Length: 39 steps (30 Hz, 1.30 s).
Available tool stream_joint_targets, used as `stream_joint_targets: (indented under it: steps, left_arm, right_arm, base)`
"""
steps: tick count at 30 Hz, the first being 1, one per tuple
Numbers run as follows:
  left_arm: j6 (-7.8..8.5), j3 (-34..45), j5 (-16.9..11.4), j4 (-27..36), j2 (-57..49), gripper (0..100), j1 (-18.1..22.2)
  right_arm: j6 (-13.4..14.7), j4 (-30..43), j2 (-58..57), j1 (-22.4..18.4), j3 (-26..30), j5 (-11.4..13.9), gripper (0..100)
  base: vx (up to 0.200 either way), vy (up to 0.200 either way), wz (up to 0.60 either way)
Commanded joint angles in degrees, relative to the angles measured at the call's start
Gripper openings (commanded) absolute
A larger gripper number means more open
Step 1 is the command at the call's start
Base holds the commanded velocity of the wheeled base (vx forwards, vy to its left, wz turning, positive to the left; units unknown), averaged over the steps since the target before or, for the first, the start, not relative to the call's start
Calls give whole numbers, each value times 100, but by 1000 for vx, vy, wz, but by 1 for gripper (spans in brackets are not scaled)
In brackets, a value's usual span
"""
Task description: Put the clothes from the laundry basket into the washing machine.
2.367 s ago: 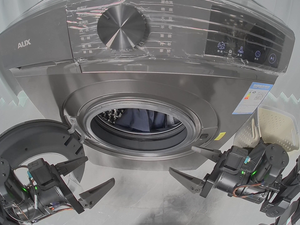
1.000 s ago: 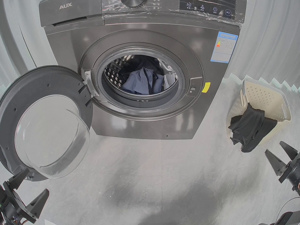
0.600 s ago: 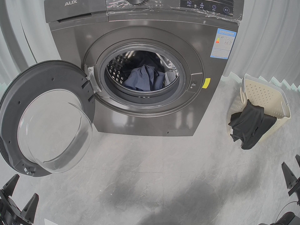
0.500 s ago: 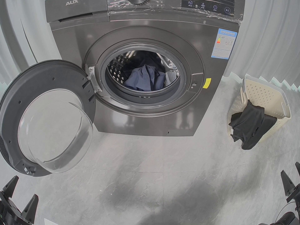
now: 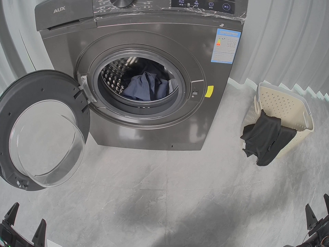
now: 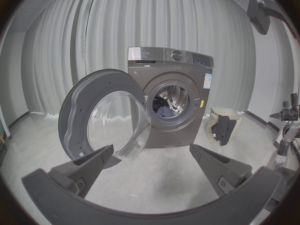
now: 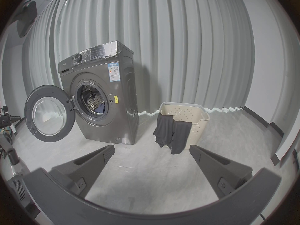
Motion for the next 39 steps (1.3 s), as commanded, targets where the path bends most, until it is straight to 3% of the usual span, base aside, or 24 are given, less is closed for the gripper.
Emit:
stream_joint_targets:
  steps: [1,3,5,9,31,39]
  left_arm:
    - [97,75,456,431,-256,100,31]
    - [88,84,394,379,-256,100,31]
    - [88,92,350,344,-256,100,31]
    - [79,92,350,344,-256,100,22]
    - [-132,92,394,344,-256,100,14]
    - [-97,92,394,344,-256,100,14]
  right_arm:
    - [-106,80,-195,-64,84,51,100]
    - [-141,89,-195,-56,75,69,100]
    - [-168,53,-195,-56,84,253,100]
    - [-168,36,-195,-82,101,280,100]
    - [-159,36,-213,-64,101,271,100]
    - [-159,36,-213,-73,101,271,100]
  base:
    - [0,0,0]
    - [0,0,0]
    - [0,0,0]
    - [0,0,0]
    - [0,-200,0]
    - [0,-200,0]
